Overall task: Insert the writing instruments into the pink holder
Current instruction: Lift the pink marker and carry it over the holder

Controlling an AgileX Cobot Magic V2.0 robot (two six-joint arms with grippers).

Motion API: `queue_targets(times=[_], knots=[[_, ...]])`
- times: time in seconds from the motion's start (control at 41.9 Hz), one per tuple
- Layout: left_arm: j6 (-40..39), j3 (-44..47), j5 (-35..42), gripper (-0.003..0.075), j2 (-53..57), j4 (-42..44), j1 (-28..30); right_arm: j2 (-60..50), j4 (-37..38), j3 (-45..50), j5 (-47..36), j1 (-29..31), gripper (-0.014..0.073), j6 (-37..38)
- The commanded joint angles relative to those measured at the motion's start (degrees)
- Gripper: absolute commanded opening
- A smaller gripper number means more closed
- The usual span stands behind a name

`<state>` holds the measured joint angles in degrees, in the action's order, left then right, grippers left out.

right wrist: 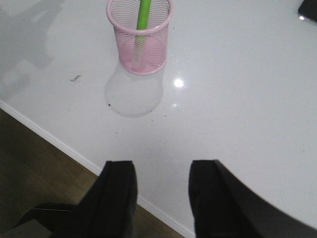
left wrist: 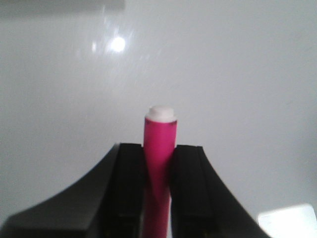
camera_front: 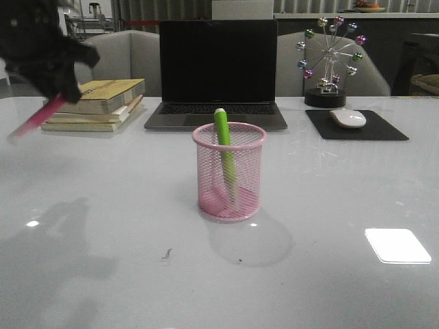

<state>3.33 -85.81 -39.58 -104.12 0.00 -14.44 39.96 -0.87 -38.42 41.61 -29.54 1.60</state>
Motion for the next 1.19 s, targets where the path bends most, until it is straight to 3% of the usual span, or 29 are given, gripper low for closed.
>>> queue_targets(times=[0.0,0.31,0.597,0.668,0.978,1.169], knots=[[0.1,2.8,9.7,0.0091,10.0,-0.8,-3.6,-0.3,0.2,-1.5,-3.5,0.4,0.0381,0.1],[0.1,18.3,35.9,0.0091,23.6,-3.6,-15.3,-0.3,0.2,-1.5,-3.5,0.4,0.0381,0.1],[0.1,31.9,80.8,0.0091,19.9,-3.7,-25.9,-0.3,0.2,-1.5,-3.5,0.4,0.0381,0.1],[0.1,33.2,87.8,0.0091,16.9,-3.7,-27.5,-0.3,0.2,-1.5,-3.5,0.4,0.0381,0.1],[-1.1,33.4,102.0,0.0091,2.0,-3.3,-29.3,-0.3,0.2,-1.5,-3.5,0.4,0.0381,0.1],[-2.4,33.4,104.5,0.0091,-3.3,-3.3,-30.0,-0.3,0.2,-1.5,-3.5,0.4,0.0381,0.1]])
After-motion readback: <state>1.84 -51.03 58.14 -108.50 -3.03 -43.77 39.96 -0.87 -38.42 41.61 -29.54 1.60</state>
